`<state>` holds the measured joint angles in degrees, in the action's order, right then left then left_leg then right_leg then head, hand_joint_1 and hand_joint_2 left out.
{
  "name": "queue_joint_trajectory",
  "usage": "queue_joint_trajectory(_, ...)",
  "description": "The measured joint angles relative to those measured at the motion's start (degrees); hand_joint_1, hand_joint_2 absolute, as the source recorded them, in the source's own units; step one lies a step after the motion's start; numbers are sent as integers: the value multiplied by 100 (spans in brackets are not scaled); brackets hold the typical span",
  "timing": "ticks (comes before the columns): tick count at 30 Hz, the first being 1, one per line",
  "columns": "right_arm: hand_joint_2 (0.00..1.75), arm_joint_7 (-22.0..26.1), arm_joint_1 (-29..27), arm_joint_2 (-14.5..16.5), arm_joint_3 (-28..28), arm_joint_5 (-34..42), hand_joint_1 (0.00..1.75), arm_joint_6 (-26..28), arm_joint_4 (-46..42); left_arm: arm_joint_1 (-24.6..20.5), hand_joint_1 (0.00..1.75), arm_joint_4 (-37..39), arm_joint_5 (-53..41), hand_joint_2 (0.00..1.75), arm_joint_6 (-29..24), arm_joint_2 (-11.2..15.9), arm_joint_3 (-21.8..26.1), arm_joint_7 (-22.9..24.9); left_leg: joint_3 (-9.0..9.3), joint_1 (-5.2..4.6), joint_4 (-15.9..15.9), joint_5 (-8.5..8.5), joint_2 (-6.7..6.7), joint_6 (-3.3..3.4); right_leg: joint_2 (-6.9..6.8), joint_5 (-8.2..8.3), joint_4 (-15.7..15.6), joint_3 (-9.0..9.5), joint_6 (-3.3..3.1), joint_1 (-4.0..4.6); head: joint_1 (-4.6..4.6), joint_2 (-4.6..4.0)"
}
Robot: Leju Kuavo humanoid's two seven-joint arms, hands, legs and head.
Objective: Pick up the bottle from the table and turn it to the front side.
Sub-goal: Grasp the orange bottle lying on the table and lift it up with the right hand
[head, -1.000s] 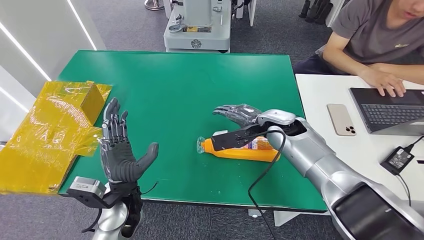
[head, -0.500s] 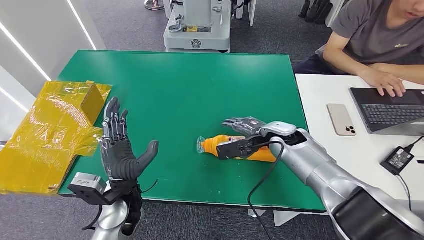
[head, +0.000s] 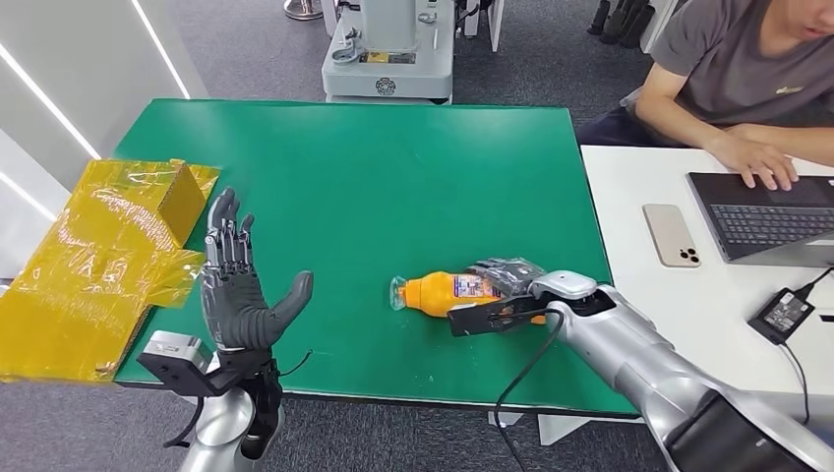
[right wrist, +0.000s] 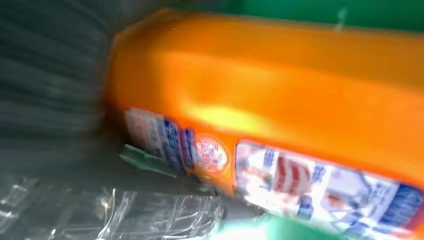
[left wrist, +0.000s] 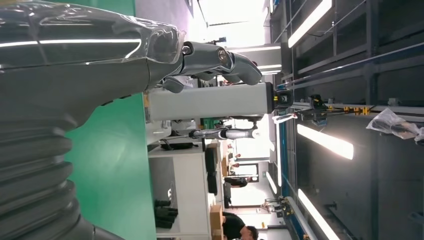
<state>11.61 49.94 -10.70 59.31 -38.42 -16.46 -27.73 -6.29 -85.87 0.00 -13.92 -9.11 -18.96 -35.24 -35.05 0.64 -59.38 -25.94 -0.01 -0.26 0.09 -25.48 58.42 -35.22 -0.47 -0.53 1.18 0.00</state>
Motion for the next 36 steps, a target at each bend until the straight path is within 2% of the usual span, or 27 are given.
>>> queue_joint_trajectory(8, 175, -380, -27, -155, 16, -246, 0, 29, 5, -14, 0, 6, 60, 175, -50, -4, -1, 95, 12, 0, 0, -1, 4, 2, 4, 0, -1, 13, 3, 0, 0, 0)
queue_joint_trajectory(12, 175, -439, -21, -160, 16, -292, 152, -21, 21, -8, 0, 6, 87, 175, -89, -3, -1, 99, 23, 0, -2, -1, 5, 3, 5, 2, -2, 26, 5, 0, 1, 0)
queue_joint_trajectory(16, 175, -441, -31, -166, 16, -375, 152, 167, 34, 7, 0, 6, 88, 175, -99, -1, -1, 99, 31, 0, -2, -1, 5, 4, 4, 4, -2, 35, 8, 0, -1, 0)
queue_joint_trajectory(20, 175, -445, -43, -173, 16, -397, 175, 225, 46, 12, 0, 6, 90, 175, -101, 0, -1, 99, 31, 0, -3, 1, 5, 5, 4, 7, -2, 34, 9, 0, 0, 0)
queue_joint_trajectory(25, 175, -445, -83, -173, 15, -469, 175, 511, 46, 17, 0, 6, 90, 175, -101, 0, -1, 99, 30, 0, -3, 1, 4, 6, 4, 7, -1, 35, 8, 0, 1, 0)
queue_joint_trajectory(34, 175, -519, -322, -34, -186, -681, 175, 1367, -33, 111, 0, -8, 85, 175, -137, 2, -1, 98, 26, 1, -1, 1, 4, 6, 4, 6, -1, 33, 8, 1, -1, 0)
queue_joint_trajectory(36, 175, -595, -459, 40, -320, -706, 175, 1847, -103, 150, 0, -25, 58, 175, -156, 2, 0, 90, 21, 1, -1, 1, 2, 6, 1, 6, 0, 32, 8, 1, -2, 0)
